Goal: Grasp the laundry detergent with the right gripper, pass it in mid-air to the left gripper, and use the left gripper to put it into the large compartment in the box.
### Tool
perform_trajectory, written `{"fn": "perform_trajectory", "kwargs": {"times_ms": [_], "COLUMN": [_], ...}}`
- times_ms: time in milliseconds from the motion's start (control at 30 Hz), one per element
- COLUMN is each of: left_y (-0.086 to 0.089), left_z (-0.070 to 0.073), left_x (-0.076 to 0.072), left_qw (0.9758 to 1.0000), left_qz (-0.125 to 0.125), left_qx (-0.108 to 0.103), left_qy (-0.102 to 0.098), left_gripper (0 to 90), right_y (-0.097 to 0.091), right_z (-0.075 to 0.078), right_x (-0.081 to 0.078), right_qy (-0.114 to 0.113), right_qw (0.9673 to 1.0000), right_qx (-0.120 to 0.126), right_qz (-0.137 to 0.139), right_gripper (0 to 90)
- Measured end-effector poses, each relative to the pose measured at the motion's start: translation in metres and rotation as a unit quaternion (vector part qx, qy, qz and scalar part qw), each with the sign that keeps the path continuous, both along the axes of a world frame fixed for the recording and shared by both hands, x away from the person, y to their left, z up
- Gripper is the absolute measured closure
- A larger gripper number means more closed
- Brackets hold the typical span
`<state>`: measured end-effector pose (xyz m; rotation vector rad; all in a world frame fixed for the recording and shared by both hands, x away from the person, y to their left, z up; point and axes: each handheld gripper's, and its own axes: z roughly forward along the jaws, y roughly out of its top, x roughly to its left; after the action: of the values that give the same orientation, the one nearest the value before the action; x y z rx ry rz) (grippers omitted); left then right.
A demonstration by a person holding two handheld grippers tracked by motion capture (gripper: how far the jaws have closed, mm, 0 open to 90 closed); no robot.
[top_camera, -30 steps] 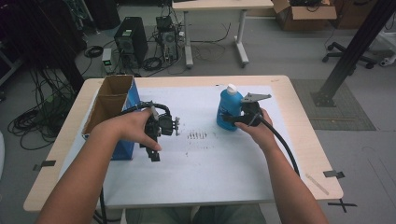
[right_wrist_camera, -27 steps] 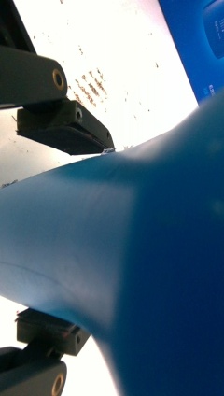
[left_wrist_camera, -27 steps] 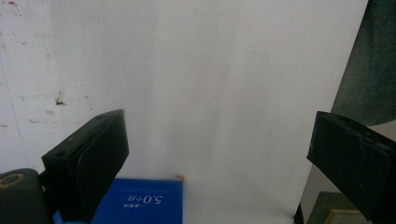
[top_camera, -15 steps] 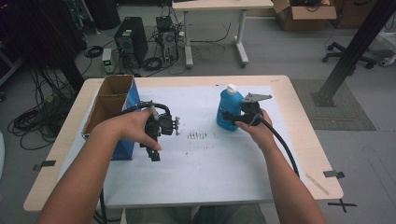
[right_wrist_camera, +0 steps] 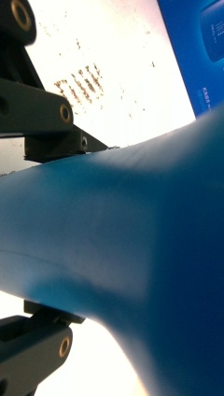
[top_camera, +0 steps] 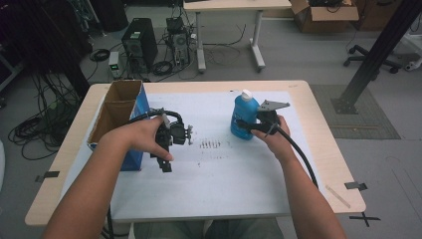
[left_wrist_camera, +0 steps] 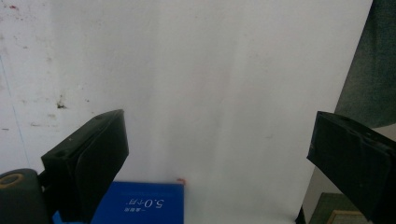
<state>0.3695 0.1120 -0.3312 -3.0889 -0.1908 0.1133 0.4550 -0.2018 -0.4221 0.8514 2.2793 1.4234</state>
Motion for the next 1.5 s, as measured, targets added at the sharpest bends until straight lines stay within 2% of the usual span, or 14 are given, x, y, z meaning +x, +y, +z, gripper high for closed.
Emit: {"fn": "perform_trajectory", "kwargs": {"times_ms": [333, 400, 667, 867, 967, 1033, 1067, 1100, 1233, 1267, 1333, 1367, 1400, 1500], "left_y": [0.002, 0.002, 0.000, -0.002, -0.002, -0.002, -0.002, -0.003, -0.004, -0.005, -0.005, -0.005, -0.006, -0.009], "left_z": [0.003, 0.006, 0.016, 0.024, 0.029, 0.031, 0.031, 0.032, 0.035, 0.036, 0.037, 0.038, 0.038, 0.039], "left_x": [0.000, 0.000, 0.001, 0.000, 0.000, 0.000, 0.000, 0.000, -0.001, -0.001, -0.001, -0.001, -0.001, -0.001], "left_qw": [0.9999, 0.9999, 0.9997, 0.9995, 0.9993, 0.9993, 0.9993, 0.9993, 0.9992, 0.9992, 0.9991, 0.9991, 0.9992, 0.9991], "left_qz": [0.003, 0.002, 0.001, -0.003, -0.005, -0.006, -0.005, -0.006, -0.008, -0.008, -0.009, -0.010, -0.011, -0.012], "left_qx": [-0.005, -0.007, -0.010, -0.012, -0.014, -0.014, -0.015, -0.012, -0.011, -0.014, -0.014, -0.014, -0.011, -0.008], "left_qy": [-0.009, -0.012, -0.022, -0.030, -0.034, -0.034, -0.035, -0.035, -0.038, -0.038, -0.038, -0.038, -0.038, -0.039], "left_gripper": [5.5, 5.5, 5.5, 5.5, 5.5, 5.5, 5.5, 5.5, 5.5, 5.4, 5.4, 5.4, 5.4, 5.4], "right_y": [-0.001, -0.002, -0.008, -0.011, -0.011, -0.011, -0.010, -0.010, -0.008, -0.006, -0.005, -0.003, -0.003, 0.003], "right_z": [0.000, 0.007, 0.036, 0.057, 0.070, 0.071, 0.075, 0.075, 0.079, 0.080, 0.080, 0.079, 0.079, 0.075], "right_x": [-0.003, -0.004, -0.010, -0.019, -0.028, -0.030, -0.034, -0.034, -0.043, -0.046, -0.048, -0.052, -0.052, -0.057], "right_qy": [-0.014, -0.020, -0.027, -0.024, -0.022, -0.023, -0.024, -0.024, -0.020, -0.018, -0.016, -0.015, -0.015, -0.013], "right_qw": [0.9999, 0.9997, 0.9990, 0.9971, 0.9935, 0.9927, 0.9905, 0.9905, 0.9856, 0.9829, 0.9812, 0.9782, 0.9782, 0.9731], "right_qx": [0.003, 0.015, 0.022, 0.019, 0.008, 0.005, -0.001, -0.001, -0.018, -0.027, -0.031, -0.038, -0.038, -0.049], "right_qz": [0.004, 0.008, 0.029, 0.069, 0.111, 0.118, 0.135, 0.135, 0.167, 0.181, 0.190, 0.204, 0.204, 0.225], "right_gripper": [45.8, 45.8, 45.8, 45.7, 45.7, 45.7, 45.7, 45.7, 45.6, 45.6, 45.6, 45.6, 45.6, 45.6]}}
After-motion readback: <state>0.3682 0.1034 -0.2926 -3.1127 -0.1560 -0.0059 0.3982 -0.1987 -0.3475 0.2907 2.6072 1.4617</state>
